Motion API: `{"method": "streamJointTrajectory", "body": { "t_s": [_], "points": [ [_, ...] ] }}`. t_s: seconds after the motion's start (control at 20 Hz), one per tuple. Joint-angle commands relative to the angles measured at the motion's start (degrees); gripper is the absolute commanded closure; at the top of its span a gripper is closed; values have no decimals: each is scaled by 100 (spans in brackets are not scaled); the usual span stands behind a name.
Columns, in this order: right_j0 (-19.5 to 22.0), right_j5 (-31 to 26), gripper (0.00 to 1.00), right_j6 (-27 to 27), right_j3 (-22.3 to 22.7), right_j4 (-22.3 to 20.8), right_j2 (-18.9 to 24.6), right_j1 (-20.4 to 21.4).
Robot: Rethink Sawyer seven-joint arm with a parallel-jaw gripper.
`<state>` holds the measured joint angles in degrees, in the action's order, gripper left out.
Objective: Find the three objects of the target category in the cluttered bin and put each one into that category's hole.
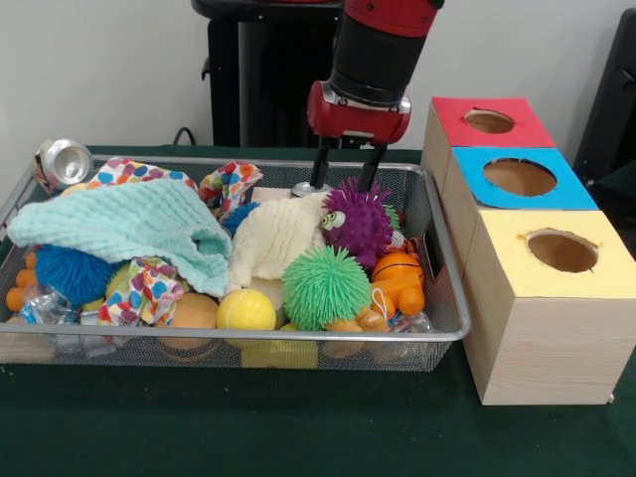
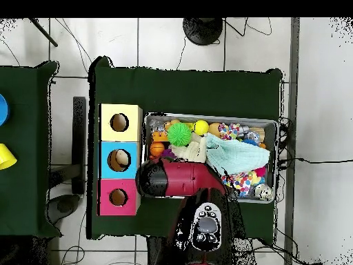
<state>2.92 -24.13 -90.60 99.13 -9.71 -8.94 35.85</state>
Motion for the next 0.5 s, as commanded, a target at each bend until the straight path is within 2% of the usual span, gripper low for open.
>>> {"method": "streamJointTrajectory", "body": {
  "t_s": [0.05, 0.25, 0.5],
  "points": [
    [456, 59, 0, -370, 392, -71, 521, 272],
    [431, 129, 0, -515, 333, -78, 480, 200],
    [181, 440, 0, -805, 90, -141, 343, -208]
  ]
}}
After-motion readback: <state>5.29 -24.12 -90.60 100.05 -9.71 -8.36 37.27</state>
